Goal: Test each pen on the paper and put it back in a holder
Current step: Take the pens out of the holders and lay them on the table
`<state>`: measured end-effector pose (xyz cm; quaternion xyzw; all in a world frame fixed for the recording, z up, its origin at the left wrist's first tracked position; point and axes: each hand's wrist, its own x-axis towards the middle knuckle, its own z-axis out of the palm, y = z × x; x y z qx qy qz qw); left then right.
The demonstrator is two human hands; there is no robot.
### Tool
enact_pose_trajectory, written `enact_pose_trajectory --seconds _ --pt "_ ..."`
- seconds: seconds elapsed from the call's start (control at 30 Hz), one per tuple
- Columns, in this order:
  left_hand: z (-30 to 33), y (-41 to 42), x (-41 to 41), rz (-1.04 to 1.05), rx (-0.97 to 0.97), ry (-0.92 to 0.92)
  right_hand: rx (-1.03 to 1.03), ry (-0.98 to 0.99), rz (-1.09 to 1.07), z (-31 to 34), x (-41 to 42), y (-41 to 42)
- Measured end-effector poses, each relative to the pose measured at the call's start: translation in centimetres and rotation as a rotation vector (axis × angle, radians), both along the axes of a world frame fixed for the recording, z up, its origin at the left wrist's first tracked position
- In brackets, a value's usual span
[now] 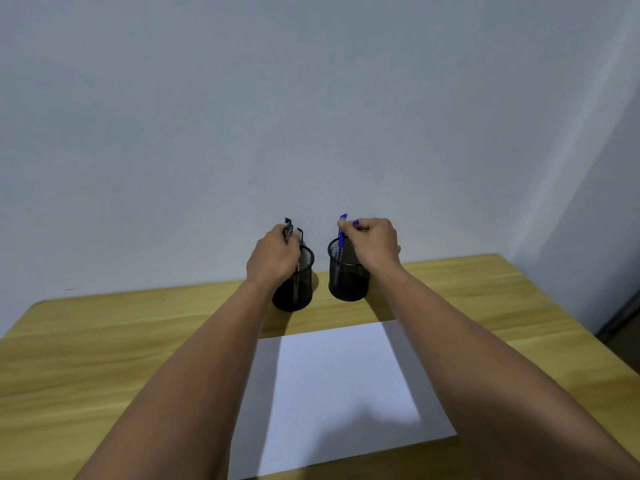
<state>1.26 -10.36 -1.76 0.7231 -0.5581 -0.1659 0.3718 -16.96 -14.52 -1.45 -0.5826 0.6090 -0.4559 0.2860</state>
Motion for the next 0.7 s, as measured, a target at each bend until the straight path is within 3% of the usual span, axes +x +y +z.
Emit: enact_pose_trajectory --seconds 0.33,0.53,0.7 --pt "-0.1 -0.5 0.1 -0.039 0.029 -0.087 -0.004 0.026 0.012 -0.1 0.3 0.0" --pt "1.0 0.5 0.2 0.001 -0.112 0.093 -0.067 -0.034 0.008 1.2 0.6 0.8" --pt "5.6 2.7 1.3 0.007 -0.256 0.297 -0.167 -0.155 0.042 5.8 1.0 2.6"
